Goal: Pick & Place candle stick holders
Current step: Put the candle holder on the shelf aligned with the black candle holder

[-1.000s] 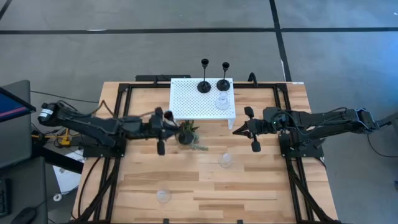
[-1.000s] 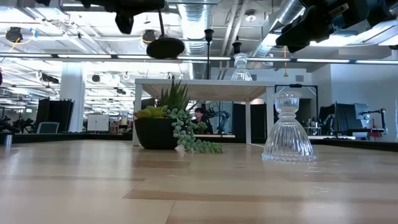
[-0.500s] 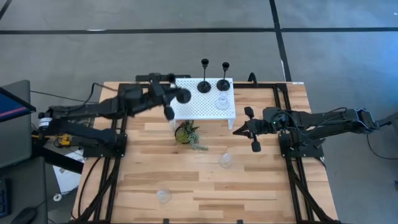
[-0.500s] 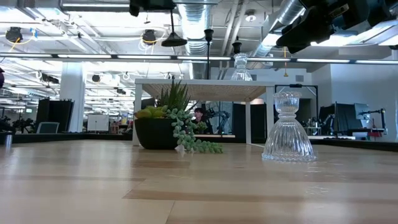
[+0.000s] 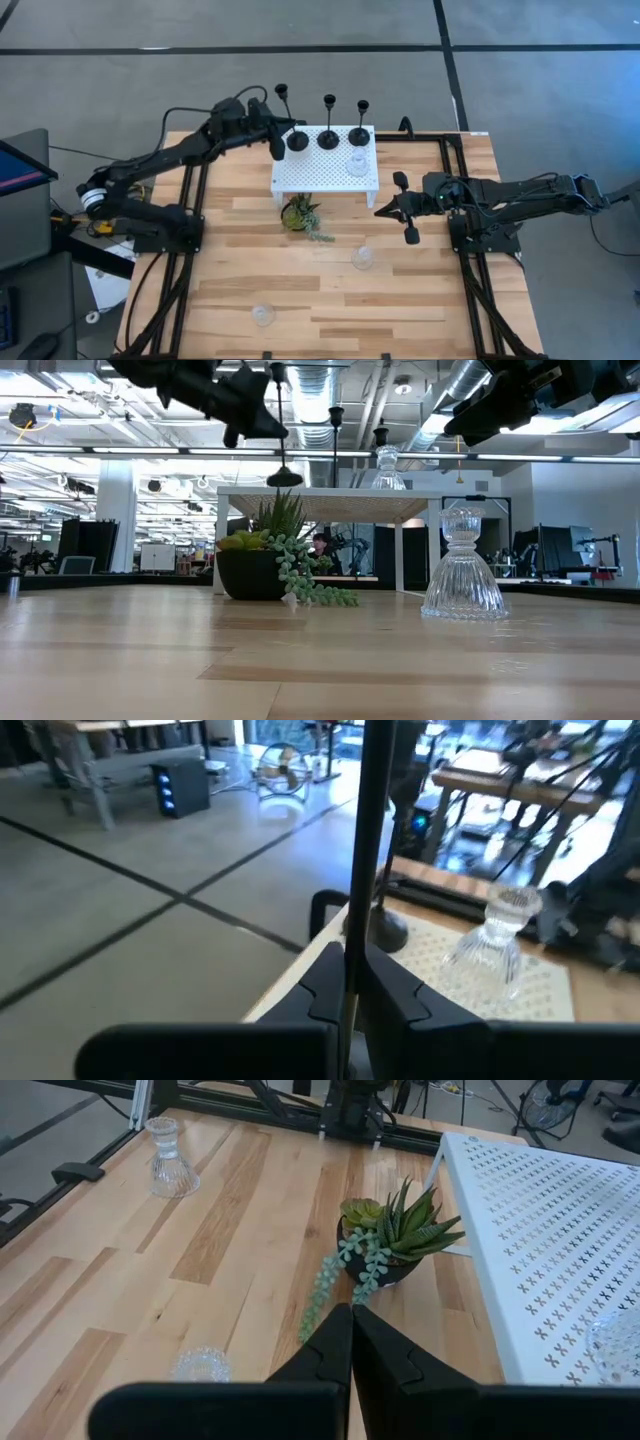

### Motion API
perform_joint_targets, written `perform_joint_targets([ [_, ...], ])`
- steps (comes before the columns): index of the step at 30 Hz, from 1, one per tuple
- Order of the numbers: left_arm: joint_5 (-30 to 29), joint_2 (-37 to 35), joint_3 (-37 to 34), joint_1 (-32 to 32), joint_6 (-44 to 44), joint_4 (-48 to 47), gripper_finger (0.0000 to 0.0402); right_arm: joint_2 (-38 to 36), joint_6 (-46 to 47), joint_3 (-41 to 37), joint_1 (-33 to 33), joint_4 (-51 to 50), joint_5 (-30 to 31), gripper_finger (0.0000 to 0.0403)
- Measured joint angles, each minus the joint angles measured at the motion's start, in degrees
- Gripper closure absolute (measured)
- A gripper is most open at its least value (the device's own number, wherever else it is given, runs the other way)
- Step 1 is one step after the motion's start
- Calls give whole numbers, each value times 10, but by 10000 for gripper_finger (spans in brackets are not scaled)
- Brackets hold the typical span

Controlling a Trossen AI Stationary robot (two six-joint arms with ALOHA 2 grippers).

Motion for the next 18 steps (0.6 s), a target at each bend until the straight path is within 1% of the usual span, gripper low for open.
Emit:
perform_joint_targets([
  [2, 30, 14, 0, 13, -5, 21, 388, 0, 0, 0, 0, 0, 0, 403],
  [4, 39, 23, 0, 23, -14, 30, 388, 0, 0, 0, 0, 0, 0, 403],
  [10, 40, 30, 0, 46, -26, 31, 388, 0, 0, 0, 0, 0, 0, 403],
  [18, 41, 35, 0, 50, -26, 26, 388, 0, 0, 0, 0, 0, 0, 403],
])
